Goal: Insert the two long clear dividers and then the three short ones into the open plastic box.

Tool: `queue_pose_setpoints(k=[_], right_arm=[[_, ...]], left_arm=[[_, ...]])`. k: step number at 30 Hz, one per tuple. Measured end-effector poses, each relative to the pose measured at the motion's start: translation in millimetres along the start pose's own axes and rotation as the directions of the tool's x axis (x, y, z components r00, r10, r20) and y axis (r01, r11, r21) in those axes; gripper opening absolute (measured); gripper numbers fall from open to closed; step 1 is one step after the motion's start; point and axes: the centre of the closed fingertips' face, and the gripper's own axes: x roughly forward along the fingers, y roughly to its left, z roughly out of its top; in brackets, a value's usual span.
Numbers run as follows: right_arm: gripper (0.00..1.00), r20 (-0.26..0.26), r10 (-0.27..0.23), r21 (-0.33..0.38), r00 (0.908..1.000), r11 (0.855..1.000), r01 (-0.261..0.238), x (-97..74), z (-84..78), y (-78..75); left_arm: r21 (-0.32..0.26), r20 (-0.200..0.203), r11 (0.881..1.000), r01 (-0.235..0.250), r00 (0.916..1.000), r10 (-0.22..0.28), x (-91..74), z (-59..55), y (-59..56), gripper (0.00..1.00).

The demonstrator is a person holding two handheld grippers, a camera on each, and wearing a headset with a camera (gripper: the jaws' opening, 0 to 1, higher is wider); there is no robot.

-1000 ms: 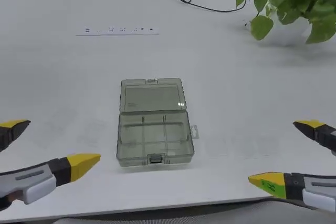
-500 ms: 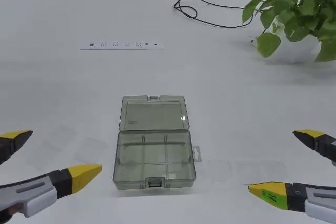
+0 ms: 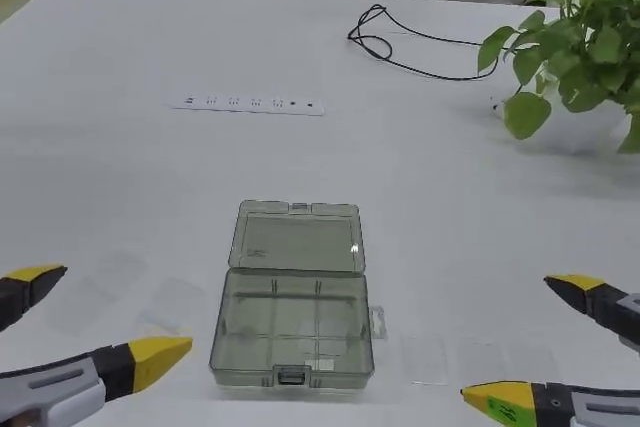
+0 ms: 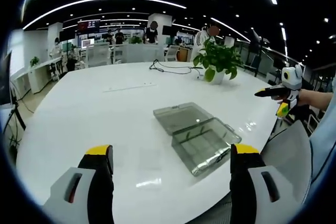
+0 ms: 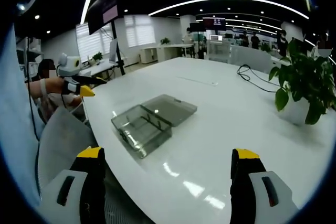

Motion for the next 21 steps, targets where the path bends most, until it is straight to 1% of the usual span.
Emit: queue_pose_setpoints(k=[2, 4, 7, 12, 16, 21], right_arm=[[1.0, -0.003, 0.013, -0.004, 0.9999, 1.0, -0.013, 2.8, -1.4, 0.7], [1.0, -0.005, 0.022, -0.011, 0.9997, 1.0, -0.022, 5.3, -4.7, 0.3], [1.0, -0.007, 0.027, 0.002, 0.9996, 1.0, -0.027, 8.9, -9.2, -0.8], [1.0, 0.006, 0.036, 0.012, 0.9993, 0.999, -0.036, 12.6, -9.6, -1.1], [1.0, 0.01, 0.043, 0.015, 0.999, 0.999, -0.044, 15.6, -10.7, -0.1], [1.0, 0.017, 0.055, 0.017, 0.9984, 0.998, -0.055, 18.3, -10.0, 7.2]], left_arm=[[0.009, 0.0, 1.0, -0.013, 0.9999, 0.013, 0.7, -1.6, 1.5, 0.94], [0.005, -0.003, 1.0, -0.013, 0.9999, 0.013, 1.3, -4.4, 1.4, 0.94], [-0.004, -0.014, 1.0, -0.017, 0.9998, 0.017, 1.8, -10.6, 1.4, 0.94], [-0.02, -0.011, 0.999, -0.04, 0.9992, 0.039, 0.2, -12.7, 4.3, 0.94], [-0.033, 0.002, 0.998, -0.044, 0.999, 0.044, -1.8, -10.7, 5.1, 0.93], [-0.025, -0.01, 0.998, -0.052, 0.9986, 0.051, -5.4, -13.7, 5.7, 0.93]])
